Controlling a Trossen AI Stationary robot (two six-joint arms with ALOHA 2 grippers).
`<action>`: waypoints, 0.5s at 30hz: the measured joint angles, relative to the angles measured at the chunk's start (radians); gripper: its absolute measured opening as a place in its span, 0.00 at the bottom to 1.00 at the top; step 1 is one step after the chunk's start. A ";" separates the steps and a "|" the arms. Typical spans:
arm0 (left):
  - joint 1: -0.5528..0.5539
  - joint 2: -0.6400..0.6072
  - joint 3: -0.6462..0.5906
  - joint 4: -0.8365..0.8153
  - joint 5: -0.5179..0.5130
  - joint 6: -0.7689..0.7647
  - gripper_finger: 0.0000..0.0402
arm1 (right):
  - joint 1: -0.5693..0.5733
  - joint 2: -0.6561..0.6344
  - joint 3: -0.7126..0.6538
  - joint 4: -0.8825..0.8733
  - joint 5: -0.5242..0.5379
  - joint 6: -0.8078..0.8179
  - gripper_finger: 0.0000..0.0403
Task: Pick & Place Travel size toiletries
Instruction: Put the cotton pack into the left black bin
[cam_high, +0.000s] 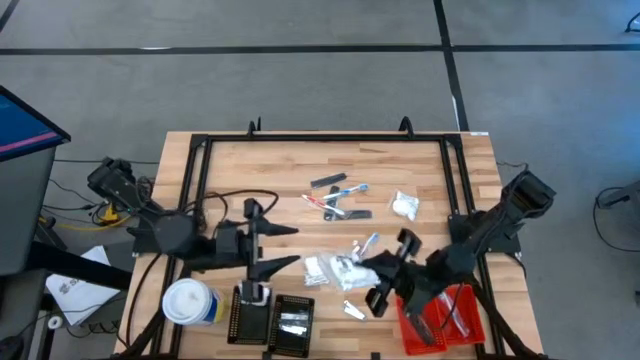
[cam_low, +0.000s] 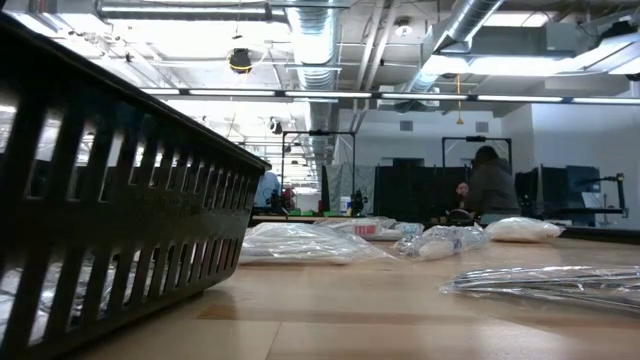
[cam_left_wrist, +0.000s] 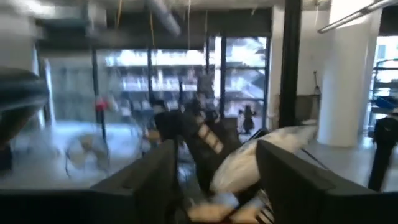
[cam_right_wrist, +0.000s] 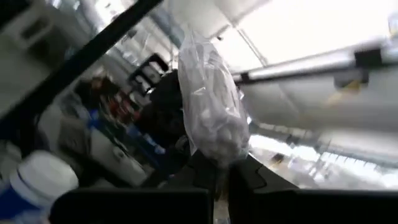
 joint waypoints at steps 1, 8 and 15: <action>0.000 -0.012 0.000 -0.045 -0.001 -0.071 0.60 | 0.006 0.000 0.000 -0.026 0.000 -0.071 0.01; 0.110 -0.056 0.000 -0.338 0.265 -0.703 0.71 | 0.009 0.007 0.066 -0.409 0.019 -0.439 0.01; 0.141 -0.055 0.000 -0.568 0.441 -0.955 0.69 | 0.023 0.207 0.264 -0.470 0.297 -0.677 0.01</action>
